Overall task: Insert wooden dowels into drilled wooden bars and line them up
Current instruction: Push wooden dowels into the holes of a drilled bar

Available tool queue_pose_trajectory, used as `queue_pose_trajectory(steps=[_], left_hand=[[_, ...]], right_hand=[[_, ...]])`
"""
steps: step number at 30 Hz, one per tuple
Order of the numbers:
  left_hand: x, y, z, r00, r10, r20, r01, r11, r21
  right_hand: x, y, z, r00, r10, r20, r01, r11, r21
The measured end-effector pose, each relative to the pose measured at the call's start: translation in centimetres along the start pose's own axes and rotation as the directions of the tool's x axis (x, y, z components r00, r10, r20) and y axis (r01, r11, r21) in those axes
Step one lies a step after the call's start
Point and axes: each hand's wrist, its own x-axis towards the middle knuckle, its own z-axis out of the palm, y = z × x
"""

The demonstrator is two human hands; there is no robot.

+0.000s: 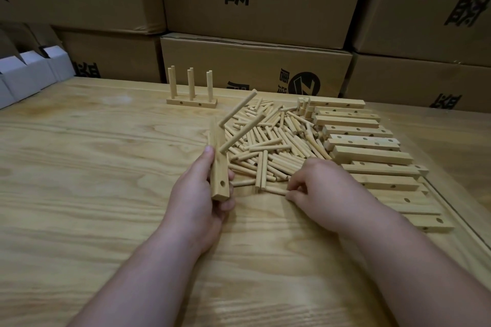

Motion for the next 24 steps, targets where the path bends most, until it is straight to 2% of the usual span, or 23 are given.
queue_pose_trajectory(steps=[4,7,10,12,17,24], left_hand=[[0.1,-0.1,-0.1,1.0,0.014,0.014,-0.015,1.0,0.013],[0.2,-0.3,-0.1,0.999,0.032,0.02,-0.033,0.999,0.023],[0.4,-0.6,-0.1,0.998,0.06,0.019,-0.061,0.996,0.062],[0.4,-0.7,-0.1,0.997,0.074,0.01,-0.074,0.993,0.089],[0.1,-0.7,0.3,0.994,0.103,0.02,-0.105,0.986,0.13],[-0.6,-0.6,0.5,0.99,0.131,0.058,-0.139,0.973,0.183]], right_hand=[[0.0,0.4,-1.6,0.999,0.046,-0.02,-0.045,0.999,0.022],[-0.4,0.3,-3.5,0.995,0.048,-0.089,-0.037,0.992,0.123],[-1.4,-1.1,-4.9,0.996,-0.059,-0.06,0.076,0.937,0.34],[-1.9,-2.1,-5.1,0.987,-0.158,-0.044,0.162,0.896,0.415],[-2.1,-3.0,-4.2,0.975,-0.217,-0.053,0.221,0.899,0.379],[-2.2,-3.4,-3.8,0.961,-0.272,-0.038,0.263,0.871,0.414]])
